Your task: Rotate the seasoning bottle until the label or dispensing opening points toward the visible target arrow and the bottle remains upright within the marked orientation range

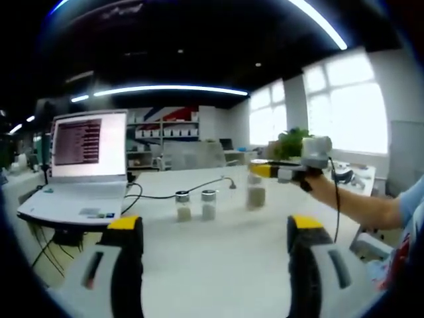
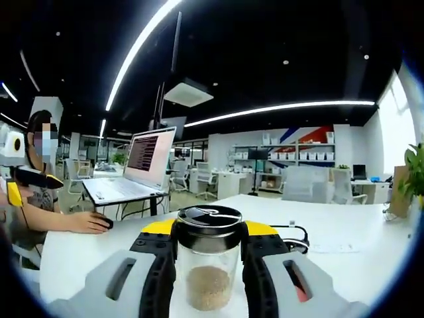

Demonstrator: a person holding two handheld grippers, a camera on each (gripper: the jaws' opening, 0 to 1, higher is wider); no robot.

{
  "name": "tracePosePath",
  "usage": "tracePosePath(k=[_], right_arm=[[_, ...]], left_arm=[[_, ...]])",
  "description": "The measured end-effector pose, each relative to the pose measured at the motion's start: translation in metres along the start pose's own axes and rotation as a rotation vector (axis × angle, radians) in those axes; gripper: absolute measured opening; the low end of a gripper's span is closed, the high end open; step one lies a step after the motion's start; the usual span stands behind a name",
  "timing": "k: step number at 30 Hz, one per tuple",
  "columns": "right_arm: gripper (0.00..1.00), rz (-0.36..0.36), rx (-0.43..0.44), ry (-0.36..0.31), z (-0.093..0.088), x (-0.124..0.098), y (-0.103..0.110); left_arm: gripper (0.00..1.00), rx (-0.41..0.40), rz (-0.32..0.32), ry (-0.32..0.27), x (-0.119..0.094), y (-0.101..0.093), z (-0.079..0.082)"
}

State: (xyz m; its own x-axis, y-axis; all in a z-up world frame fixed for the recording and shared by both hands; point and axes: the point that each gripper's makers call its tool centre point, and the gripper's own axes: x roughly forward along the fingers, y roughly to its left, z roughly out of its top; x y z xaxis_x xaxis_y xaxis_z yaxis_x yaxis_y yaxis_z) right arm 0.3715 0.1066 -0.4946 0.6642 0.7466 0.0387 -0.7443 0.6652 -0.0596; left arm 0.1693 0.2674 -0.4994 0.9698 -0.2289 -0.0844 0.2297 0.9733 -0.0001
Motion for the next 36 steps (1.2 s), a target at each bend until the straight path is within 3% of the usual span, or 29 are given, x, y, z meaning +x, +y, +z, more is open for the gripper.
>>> tracePosePath(k=[15, 23, 25, 32, 36], right_arm=[[0.36, 0.036, 0.051, -0.009, -0.007, -0.053, 0.001], [0.36, 0.028, 0.057, 0.000, -0.016, -0.074, 0.000], [0.36, 0.063, 0.051, -0.012, -0.018, -0.079, 0.005], [0.36, 0.086, 0.053, 0.004, -0.028, -0.090, 0.013], [0.36, 0.082, 0.059, 0.017, -0.034, -0.094, 0.014]], left_arm=[[0.95, 0.000, -0.002, 0.004, -0.001, -0.004, -0.001], [0.95, 0.003, -0.008, 0.014, 0.000, -0.007, -0.002], [0.95, -0.003, -0.005, 0.015, 0.000, -0.006, -0.003], [0.95, -0.004, -0.015, 0.016, 0.001, -0.007, -0.003], [0.95, 0.046, -0.022, 0.036, 0.001, -0.012, -0.005]])
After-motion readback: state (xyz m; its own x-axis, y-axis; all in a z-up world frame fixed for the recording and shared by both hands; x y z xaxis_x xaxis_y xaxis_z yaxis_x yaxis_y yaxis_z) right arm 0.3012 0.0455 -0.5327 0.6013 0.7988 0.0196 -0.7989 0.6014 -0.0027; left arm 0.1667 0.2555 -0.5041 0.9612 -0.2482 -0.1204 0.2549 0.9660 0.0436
